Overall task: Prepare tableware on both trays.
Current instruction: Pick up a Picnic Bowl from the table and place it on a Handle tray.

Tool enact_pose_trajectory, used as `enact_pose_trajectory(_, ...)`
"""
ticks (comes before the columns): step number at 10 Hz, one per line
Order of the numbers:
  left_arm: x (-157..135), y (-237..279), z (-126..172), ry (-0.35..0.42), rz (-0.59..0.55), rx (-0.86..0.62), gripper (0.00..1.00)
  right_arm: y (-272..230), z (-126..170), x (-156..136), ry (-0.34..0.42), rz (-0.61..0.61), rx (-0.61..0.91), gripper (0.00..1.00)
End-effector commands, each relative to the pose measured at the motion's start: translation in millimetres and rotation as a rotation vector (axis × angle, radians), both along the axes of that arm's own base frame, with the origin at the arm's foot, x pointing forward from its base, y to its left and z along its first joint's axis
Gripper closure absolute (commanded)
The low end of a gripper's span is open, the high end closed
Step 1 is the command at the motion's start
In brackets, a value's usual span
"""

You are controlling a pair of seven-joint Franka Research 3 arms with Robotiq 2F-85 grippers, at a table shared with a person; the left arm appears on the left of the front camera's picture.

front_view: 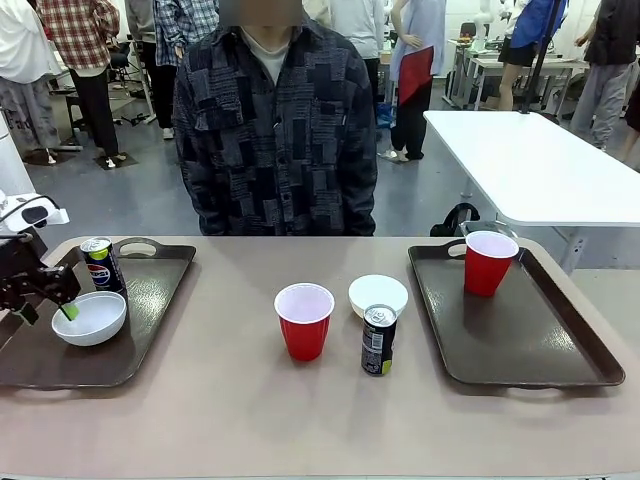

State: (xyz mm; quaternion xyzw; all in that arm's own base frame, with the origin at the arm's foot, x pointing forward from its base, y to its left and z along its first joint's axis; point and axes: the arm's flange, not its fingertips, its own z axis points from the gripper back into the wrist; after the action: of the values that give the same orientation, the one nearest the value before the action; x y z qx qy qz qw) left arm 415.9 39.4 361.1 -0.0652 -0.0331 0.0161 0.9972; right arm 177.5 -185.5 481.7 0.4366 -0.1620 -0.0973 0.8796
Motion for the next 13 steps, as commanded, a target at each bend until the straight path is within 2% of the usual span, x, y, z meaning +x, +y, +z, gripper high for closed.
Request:
enact_pose_trajectory(1,-8,-5,17,0.016,-0.001,0.03,0.24,0,0,1,-0.024,0.007,0.018,0.0)
enact_pose_trajectory(2,-11,-7,21,0.018,-0.006,0.034,0.0,0,0,1,-0.024,0.007,0.018,0.0)
enact_pose_trajectory(3,-15,-10,29,0.018,-0.013,0.031,0.05,0,0,1,-0.024,0.007,0.018,0.0)
enact_pose_trajectory(4,-22,-15,37,0.015,-0.029,0.032,0.0,0,0,1,-0.024,0.007,0.018,0.0)
enact_pose_trajectory(7,-43,-30,67,0.011,-0.103,0.071,0.0,0,0,1,-0.024,0.007,0.018,0.0)
enact_pose_trajectory(9,-56,-38,73,-0.01,-0.092,0.093,0.0,0,0,1,-0.024,0.007,0.018,0.0)
enact_pose_trajectory(10,-37,-30,69,0.002,-0.109,0.045,0.0,0,0,1,-0.024,0.007,0.018,0.0)
enact_pose_trajectory(13,-45,-33,74,-0.002,-0.112,0.051,0.0,0,0,1,-0.024,0.007,0.018,0.0)
